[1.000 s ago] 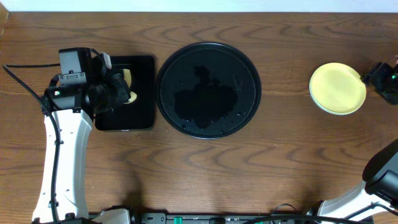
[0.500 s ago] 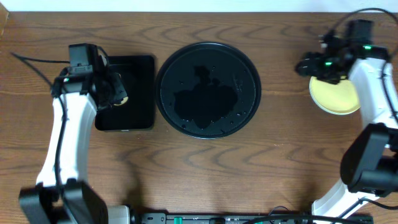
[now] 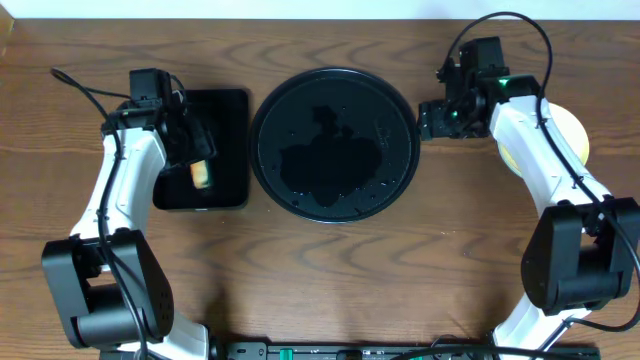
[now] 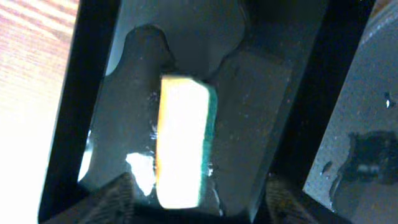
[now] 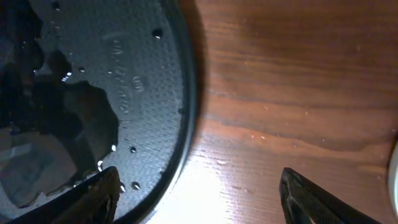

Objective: Clean dirty plates on tray and stack at the side
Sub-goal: 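Release the yellow plate and raise the right gripper, then lower the sponge into the black rectangular tray and open the left gripper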

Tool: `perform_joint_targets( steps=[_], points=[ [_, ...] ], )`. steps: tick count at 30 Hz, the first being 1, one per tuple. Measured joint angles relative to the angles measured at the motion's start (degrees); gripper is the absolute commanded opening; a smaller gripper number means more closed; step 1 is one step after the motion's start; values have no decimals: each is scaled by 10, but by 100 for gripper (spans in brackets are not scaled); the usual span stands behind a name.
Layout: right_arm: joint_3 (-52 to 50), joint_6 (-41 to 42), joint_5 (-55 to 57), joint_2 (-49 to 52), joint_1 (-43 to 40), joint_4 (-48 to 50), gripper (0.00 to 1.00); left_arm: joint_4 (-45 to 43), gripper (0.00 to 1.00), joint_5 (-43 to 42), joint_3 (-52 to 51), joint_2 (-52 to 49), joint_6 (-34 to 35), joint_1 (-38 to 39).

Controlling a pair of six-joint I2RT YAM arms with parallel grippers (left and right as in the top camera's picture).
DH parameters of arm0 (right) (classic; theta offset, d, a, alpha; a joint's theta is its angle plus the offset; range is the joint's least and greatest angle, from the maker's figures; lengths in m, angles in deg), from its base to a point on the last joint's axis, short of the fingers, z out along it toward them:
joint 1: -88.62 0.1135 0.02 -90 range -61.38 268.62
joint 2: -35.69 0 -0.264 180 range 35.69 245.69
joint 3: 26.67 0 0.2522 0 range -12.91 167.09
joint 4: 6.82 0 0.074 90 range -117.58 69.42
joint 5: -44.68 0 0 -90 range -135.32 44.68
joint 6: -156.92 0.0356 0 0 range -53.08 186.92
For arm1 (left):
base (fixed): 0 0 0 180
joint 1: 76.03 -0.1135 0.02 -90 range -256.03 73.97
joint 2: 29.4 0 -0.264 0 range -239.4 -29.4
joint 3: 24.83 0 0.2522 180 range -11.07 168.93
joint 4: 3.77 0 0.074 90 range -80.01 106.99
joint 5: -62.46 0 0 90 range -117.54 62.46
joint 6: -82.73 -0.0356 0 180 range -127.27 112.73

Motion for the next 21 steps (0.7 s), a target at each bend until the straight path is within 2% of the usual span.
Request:
perform_joint_targets(
  steps=[2,4,5,7,8,12,13,14,15,21],
  points=[
    [0,0,2,0,1,2,93,-10,73,0,0,-2,-1,0],
    [0,-2,6,0,2,2,93,-18,72,1,0,-2,-2,0],
    [0,-3,7,0,2,1,94,-19,65,2,0,-2,-2,0],
    [0,-3,8,0,2,-2,97,-24,41,1,0,-2,-1,0],
    [0,-2,9,0,3,-4,98,-25,37,1,0,-2,-2,0],
    [0,1,9,0,4,-14,98,-25,37,-29,0,-2,-5,2],
    [0,3,9,0,4,-16,99,-25,34,-34,0,-2,-5,4],
    [-2,5,9,0,4,-17,99,-25,24,-36,0,-2,-6,7],
    [-5,6,9,0,4,-17,99,-25,19,-35,0,-2,-2,10],
    [-44,9,10,0,4,-4,99,-28,18,-33,0,-7,-7,42]
  ],
)
